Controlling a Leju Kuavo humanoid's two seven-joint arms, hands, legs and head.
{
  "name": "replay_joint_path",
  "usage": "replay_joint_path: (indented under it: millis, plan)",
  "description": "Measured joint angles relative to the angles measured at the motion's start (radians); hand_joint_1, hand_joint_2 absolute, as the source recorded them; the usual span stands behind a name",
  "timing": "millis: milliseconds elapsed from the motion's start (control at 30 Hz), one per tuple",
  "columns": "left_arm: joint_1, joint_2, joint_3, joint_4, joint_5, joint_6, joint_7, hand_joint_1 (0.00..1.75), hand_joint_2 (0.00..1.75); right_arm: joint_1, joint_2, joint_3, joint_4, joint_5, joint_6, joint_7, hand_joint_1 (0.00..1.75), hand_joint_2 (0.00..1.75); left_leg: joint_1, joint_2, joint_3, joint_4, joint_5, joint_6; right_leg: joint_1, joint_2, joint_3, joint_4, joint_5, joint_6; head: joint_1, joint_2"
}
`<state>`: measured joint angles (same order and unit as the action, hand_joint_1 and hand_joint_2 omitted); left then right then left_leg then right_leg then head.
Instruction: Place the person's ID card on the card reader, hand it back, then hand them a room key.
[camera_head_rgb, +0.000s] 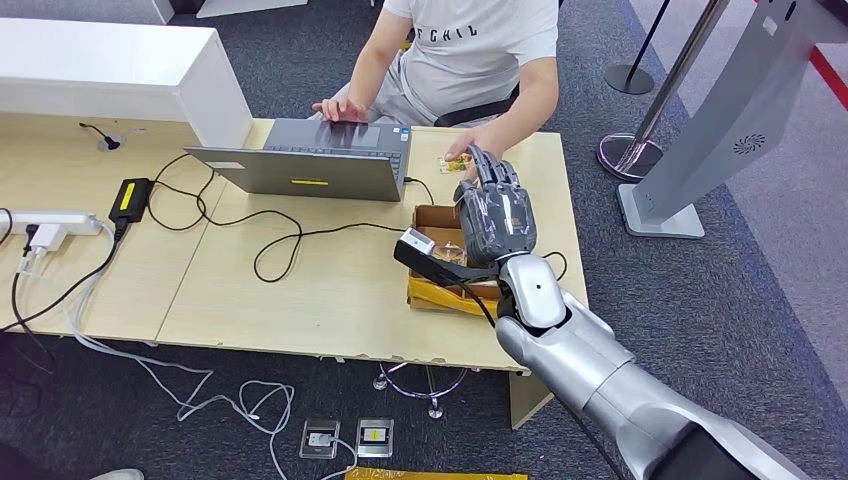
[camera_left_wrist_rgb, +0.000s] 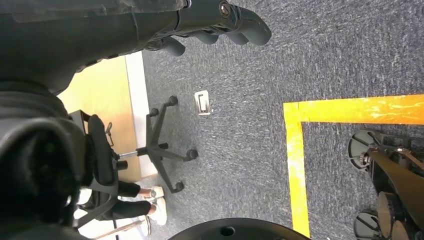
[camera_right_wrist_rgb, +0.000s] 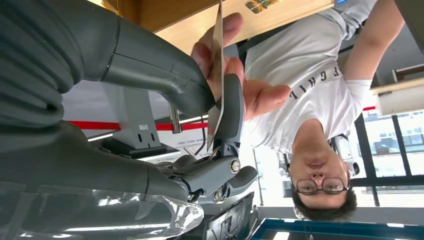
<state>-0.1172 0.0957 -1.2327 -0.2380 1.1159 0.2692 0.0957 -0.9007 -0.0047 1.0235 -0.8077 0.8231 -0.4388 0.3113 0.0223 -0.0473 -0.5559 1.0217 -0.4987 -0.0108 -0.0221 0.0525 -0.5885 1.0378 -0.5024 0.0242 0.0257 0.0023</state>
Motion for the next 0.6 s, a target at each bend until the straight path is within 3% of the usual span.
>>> replay_joint_path:
  millis: [200, 233, 333, 367, 433, 567, 600]
  plan:
    - [0.0, -0.001, -0.004, 0.0, 0.003, -0.001, 0.003, 0.0, 0.0, -0.016, 0.015, 0.0, 0.044, 0.001, 0.005, 0.0, 1.75, 1.75, 0.0, 0.0, 0.0, 0.0, 0.0, 0.0, 0.0, 0.0, 0.0, 0.0, 0.0, 0.0, 0.0, 0.0]
    - [0.0, -0.001, -0.004, 0.0, 0.004, -0.003, 0.003, 0.0, 0.0, -0.019, 0.017, 0.0, 0.05, 0.0, 0.004, 0.0, 1.44, 1.75, 0.0, 0.0, 0.0, 0.0, 0.0, 0.0, 0.0, 0.0, 0.0, 0.0, 0.0, 0.0, 0.0, 0.0]
    - [0.0, -0.002, -0.004, 0.0, 0.004, -0.011, 0.01, 0.0, 0.0, -0.03, 0.023, 0.0, 0.068, -0.003, 0.0, 0.002, 0.14, 1.75, 0.0, 0.0, 0.0, 0.0, 0.0, 0.0, 0.0, 0.0, 0.0, 0.0, 0.0, 0.0, 0.0, 0.0]
    - [0.0, -0.003, -0.004, 0.0, 0.004, -0.014, 0.017, 0.0, 0.0, -0.033, 0.024, 0.0, 0.072, -0.001, -0.002, 0.006, 0.0, 1.75, 0.0, 0.0, 0.0, 0.0, 0.0, 0.0, 0.0, 0.0, 0.0, 0.0, 0.0, 0.0, 0.0, 0.0]
    - [0.0, -0.004, -0.004, 0.0, 0.004, -0.016, 0.042, 0.0, 0.0, -0.039, 0.028, 0.001, 0.083, 0.009, -0.008, 0.021, 0.0, 1.75, 0.0, 0.0, 0.0, 0.0, 0.0, 0.0, 0.0, 0.0, 0.0, 0.0, 0.0, 0.0, 0.0, 0.0]
    - [0.0, -0.004, -0.004, 0.0, 0.006, -0.012, 0.079, 0.0, 0.0, -0.043, 0.031, 0.003, 0.099, 0.04, -0.025, 0.05, 0.0, 0.0, 0.0, 0.0, 0.0, 0.0, 0.0, 0.0, 0.0, 0.0, 0.0, 0.0, 0.0, 0.0, 0.0, 0.0]
    - [0.0, -0.004, -0.004, 0.0, 0.006, -0.011, 0.082, 0.0, 0.0, -0.043, 0.032, 0.003, 0.103, 0.046, -0.031, 0.055, 0.0, 0.0, 0.0, 0.0, 0.0, 0.0, 0.0, 0.0, 0.0, 0.0, 0.0, 0.0, 0.0, 0.0, 0.0, 0.0]
